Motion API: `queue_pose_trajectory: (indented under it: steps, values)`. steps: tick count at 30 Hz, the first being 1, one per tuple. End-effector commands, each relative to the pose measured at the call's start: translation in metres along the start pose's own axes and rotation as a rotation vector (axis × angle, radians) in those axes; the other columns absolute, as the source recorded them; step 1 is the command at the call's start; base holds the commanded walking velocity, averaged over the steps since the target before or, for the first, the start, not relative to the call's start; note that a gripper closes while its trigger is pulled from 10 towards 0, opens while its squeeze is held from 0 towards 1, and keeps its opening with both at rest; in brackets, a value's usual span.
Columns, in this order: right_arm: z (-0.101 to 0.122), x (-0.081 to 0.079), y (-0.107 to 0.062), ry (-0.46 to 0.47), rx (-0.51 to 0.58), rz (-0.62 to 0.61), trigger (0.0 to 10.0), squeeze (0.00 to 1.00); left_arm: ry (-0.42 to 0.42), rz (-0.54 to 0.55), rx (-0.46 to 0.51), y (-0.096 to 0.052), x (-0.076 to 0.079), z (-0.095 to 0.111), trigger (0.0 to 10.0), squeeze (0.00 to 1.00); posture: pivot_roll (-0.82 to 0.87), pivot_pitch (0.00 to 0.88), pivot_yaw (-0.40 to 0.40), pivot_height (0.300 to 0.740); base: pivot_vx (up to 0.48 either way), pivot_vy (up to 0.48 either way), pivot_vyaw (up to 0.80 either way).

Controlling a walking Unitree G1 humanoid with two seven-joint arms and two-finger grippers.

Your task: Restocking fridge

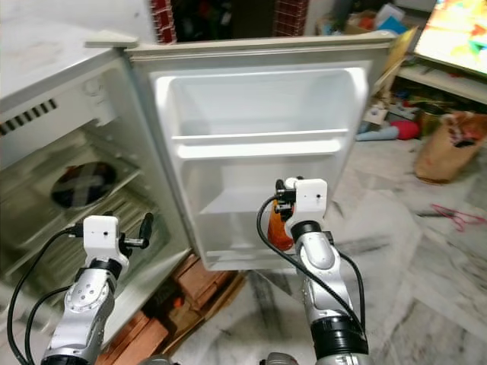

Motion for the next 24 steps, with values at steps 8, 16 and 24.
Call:
queue_pose_trajectory:
  steps: [8, 16, 24]
  values:
    - [0.0073, 0.002, 0.0023, 0.003, 0.024, -0.008, 10.0, 0.0, -0.013, -0.009, 0.003, -0.0002, 0.0013, 0.0011, 10.0, 0.0, -0.02, 0.0, 0.008, 0.74, 0.198, 0.0, 0.0]
    - [0.0045, -0.0017, 0.0012, 0.006, 0.016, 0.011, 10.0, 0.0, 0.0, -0.012, 0.01, -0.0004, 0.0012, 0.0028, 10.0, 0.0, -0.02, 0.0, 0.008, 0.74, 0.0, 0.0, 0.0]
    - [0.0042, -0.0021, 0.0016, 0.012, 0.015, 0.01, 10.0, 0.0, -0.002, -0.032, 0.019, 0.0003, 0.0033, 0.0041, 10.0, 0.0, -0.02, 0.0, 0.011, 0.74, 0.0, 0.0, 0.0]
Point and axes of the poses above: a point about 5 cm out from each wrist's last joint towards the gripper, its own y axis pointing out of the wrist towards the gripper, its own z axis along the axis of the wrist's last joint, x = y × z, the point moved 5 cm from there along y, pointing out of the wrist towards the gripper, and after that the axes turned 9 degrees about -y, right-handed, at the moved point
